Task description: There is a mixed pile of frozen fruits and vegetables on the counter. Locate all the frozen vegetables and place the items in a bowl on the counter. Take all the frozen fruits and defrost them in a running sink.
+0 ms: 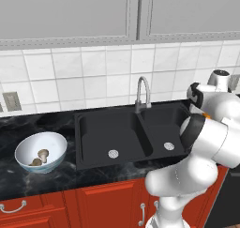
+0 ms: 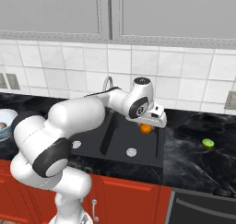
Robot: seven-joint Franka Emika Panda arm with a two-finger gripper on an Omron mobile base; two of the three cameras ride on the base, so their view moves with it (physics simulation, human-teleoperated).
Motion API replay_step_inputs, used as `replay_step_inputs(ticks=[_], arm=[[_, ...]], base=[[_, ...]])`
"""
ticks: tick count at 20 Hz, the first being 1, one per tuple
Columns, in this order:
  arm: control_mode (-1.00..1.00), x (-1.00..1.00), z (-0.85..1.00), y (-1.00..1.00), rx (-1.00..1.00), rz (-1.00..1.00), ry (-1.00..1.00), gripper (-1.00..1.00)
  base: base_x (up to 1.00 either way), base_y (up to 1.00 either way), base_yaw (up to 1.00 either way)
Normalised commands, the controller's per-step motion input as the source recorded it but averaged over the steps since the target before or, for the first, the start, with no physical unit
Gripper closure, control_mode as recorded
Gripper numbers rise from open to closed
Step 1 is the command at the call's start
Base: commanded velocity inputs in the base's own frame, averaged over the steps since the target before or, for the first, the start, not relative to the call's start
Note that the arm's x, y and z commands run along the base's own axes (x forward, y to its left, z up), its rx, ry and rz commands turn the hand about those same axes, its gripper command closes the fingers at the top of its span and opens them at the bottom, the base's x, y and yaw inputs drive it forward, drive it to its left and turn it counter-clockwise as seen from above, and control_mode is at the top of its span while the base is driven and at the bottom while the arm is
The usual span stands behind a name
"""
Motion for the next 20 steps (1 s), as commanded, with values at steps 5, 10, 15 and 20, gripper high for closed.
replay_step_inputs(ticks=[5,10,15,20], arm=[[-1.0,0.0,0.0,0.42,0.0,0.0,0.0,1.0],[-1.0,0.06,-0.14,0.37,0.02,-0.01,-0.01,1.0],[-1.0,0.19,-0.34,0.27,0.1,-0.02,-0.05,1.0],[-1.0,0.23,-0.31,0.21,0.08,-0.03,-0.06,1.0]], base=[[0.0,0.0,0.0],[0.0,0.0,0.0],[0.0,0.0,0.0],[0.0,0.0,0.0]])
